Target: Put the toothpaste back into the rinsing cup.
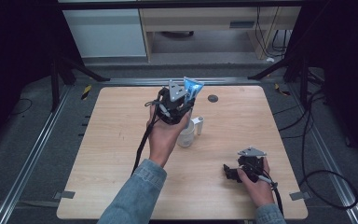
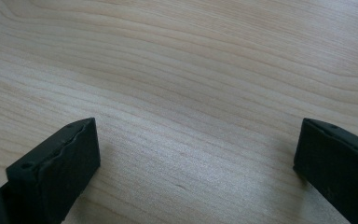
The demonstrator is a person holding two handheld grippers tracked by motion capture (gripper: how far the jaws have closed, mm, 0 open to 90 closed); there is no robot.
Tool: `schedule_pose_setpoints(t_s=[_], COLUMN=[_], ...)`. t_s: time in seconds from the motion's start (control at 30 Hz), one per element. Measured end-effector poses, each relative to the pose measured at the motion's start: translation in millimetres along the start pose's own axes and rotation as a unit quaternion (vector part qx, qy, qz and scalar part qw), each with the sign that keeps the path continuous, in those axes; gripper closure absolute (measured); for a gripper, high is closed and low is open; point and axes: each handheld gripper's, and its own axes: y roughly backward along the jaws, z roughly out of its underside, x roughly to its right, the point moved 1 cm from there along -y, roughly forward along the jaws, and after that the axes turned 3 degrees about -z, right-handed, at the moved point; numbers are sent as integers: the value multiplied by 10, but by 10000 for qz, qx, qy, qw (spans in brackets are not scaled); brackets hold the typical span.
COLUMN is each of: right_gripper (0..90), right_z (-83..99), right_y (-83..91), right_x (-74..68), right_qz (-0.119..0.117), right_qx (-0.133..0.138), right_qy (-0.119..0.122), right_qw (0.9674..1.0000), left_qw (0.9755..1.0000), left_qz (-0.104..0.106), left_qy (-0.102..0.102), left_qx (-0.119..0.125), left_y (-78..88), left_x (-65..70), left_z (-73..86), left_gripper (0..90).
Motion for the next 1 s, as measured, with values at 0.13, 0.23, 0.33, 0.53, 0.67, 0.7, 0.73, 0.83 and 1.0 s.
schedule_pose_setpoints(t_s=[0.13,0.23,0.33,0.53,0.67,0.7,0.73,0.83,1.0], right_gripper=[4,4,4,4,4,4,4,4,4], right_z=[0,0,0,0,0,0,0,0,0], right_y=[0,0,0,0,0,0,0,0,0], right_x=[0,1,0,1,0,0,0,0,0], right_qz=[0,0,0,0,0,0,0,0,0], right_qx=[1,0,1,1,0,0,0,1,1], right_qy=[2,3,3,4,1,4,2,2,3], right_qw=[10000,10000,10000,10000,10000,10000,10000,10000,10000], left_qw=[10000,9999,9997,9994,9990,9990,9989,9987,9980], left_qz=[-50,-75,-126,-201,-244,-267,-292,-340,-404], left_qy=[45,95,134,204,249,216,219,238,328], left_qx=[50,82,128,200,276,281,290,310,371], left_y=[-7,-13,-20,-35,-51,-56,-63,-92,-120], left_x=[-36,-55,-60,-55,-35,-30,-19,5,27], left_z=[-28,-38,-44,-37,-30,-27,-21,11,54], left_gripper=[719,719,719,718,719,718,718,719,719])
